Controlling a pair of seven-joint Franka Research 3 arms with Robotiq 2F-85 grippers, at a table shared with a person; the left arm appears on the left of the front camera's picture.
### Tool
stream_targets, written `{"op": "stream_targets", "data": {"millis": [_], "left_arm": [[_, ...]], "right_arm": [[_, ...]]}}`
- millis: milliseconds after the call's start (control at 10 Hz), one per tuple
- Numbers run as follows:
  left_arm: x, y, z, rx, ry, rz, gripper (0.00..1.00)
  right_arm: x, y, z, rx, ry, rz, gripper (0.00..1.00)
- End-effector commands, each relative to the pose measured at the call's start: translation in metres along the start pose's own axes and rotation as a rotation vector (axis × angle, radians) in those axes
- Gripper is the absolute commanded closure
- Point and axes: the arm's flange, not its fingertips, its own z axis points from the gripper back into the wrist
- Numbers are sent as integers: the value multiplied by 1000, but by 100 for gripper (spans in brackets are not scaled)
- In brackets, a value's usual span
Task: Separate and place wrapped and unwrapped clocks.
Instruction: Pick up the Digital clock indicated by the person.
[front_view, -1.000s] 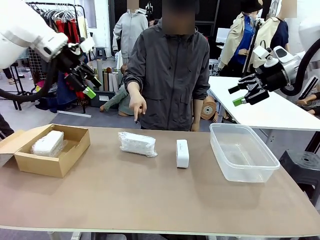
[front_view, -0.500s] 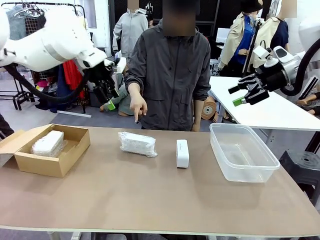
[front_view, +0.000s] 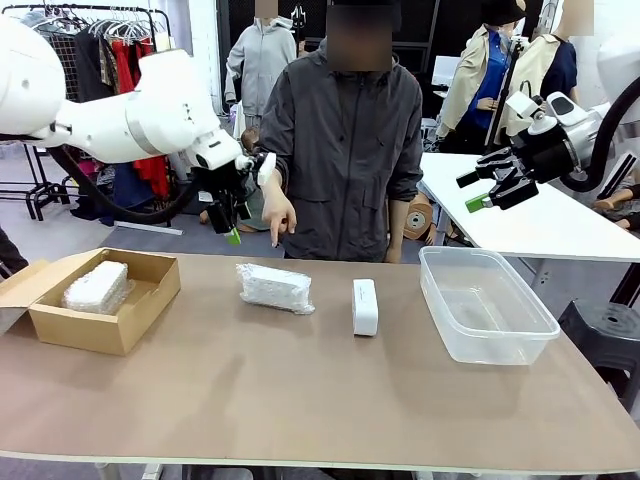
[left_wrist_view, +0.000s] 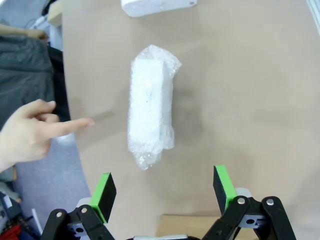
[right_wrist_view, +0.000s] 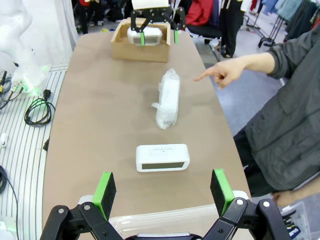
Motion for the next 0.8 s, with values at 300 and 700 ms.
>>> {"op": "stream_targets", "data": {"millis": [300,700], "left_arm": [[4,3,-21,-19,33,-48,0],[4,3,-21,-19,33,-48,0]], "right_arm": [[2,2,1,0,-2,3,0],[2,2,1,0,-2,3,0]]}}
